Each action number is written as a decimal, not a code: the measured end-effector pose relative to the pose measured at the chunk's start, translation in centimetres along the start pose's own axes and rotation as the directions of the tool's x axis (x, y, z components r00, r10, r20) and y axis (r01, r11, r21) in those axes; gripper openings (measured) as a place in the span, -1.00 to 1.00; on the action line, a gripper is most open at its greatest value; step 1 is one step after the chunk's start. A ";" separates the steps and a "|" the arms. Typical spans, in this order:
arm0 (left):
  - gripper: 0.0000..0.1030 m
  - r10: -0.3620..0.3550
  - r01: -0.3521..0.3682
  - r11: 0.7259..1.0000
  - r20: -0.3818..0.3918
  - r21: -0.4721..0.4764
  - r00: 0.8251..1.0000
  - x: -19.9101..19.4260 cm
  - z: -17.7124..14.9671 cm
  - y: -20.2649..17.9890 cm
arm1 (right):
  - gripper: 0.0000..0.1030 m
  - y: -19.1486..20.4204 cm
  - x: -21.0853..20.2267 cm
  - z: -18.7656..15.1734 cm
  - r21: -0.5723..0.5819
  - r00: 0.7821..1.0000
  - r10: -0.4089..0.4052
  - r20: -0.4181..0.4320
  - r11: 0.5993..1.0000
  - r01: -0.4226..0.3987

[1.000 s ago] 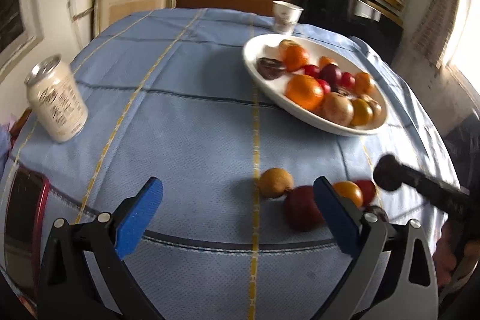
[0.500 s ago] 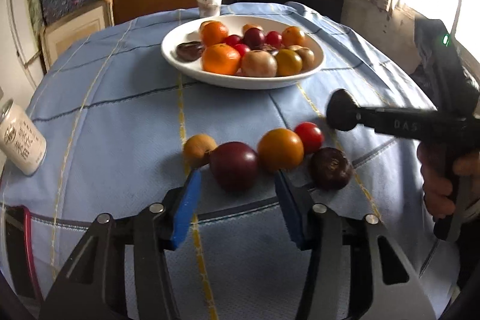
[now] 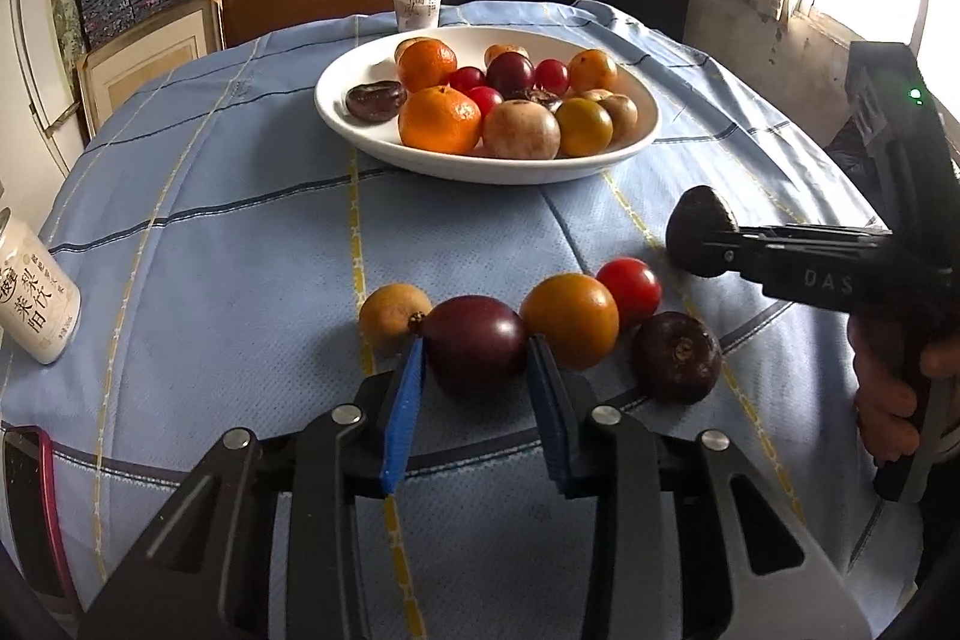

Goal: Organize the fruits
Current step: 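Grasp the dark red plum with the left tool while the right tool holds the purple fruit, then lower both held fruits onto the white plate and open both tools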

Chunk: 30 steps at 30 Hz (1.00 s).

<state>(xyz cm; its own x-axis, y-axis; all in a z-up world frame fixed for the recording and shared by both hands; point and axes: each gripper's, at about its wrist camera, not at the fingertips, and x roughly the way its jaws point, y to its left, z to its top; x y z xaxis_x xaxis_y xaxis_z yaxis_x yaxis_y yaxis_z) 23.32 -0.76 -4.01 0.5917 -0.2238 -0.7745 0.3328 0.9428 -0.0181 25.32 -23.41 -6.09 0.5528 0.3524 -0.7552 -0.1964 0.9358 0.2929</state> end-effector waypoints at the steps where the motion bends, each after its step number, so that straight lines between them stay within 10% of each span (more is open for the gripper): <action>1: -0.33 0.000 0.000 1.000 -0.001 0.000 1.000 0.1 0.0 0.0 | -0.55 0.1 0.0 0.0 -0.006 1.000 -0.005 0.001 1.000 0.005; 9: -0.34 -0.005 0.005 1.000 -0.001 -0.002 1.000 0.3 0.2 0.0 | -0.55 0.2 -0.3 -0.1 0.007 1.000 -0.002 0.016 1.000 0.002; 17: -0.35 -0.068 0.074 0.996 0.118 -0.051 0.991 -2.9 0.9 0.7 | -0.56 1.1 -3.9 0.7 -0.026 0.976 0.070 0.206 0.997 -0.066; 30: -0.35 -0.038 0.048 0.997 0.153 -0.064 0.987 2.4 13.1 1.5 | -0.56 0.4 -0.9 7.4 -0.012 0.948 0.096 0.303 0.995 -0.097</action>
<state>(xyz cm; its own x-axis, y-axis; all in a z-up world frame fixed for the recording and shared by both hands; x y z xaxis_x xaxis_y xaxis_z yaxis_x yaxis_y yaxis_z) 34.83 -3.10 2.39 0.6843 -0.2945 -0.6671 0.3133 0.9448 -0.0957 30.71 -23.43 -0.91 0.7504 0.4202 -0.5103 -0.2590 0.8971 0.3579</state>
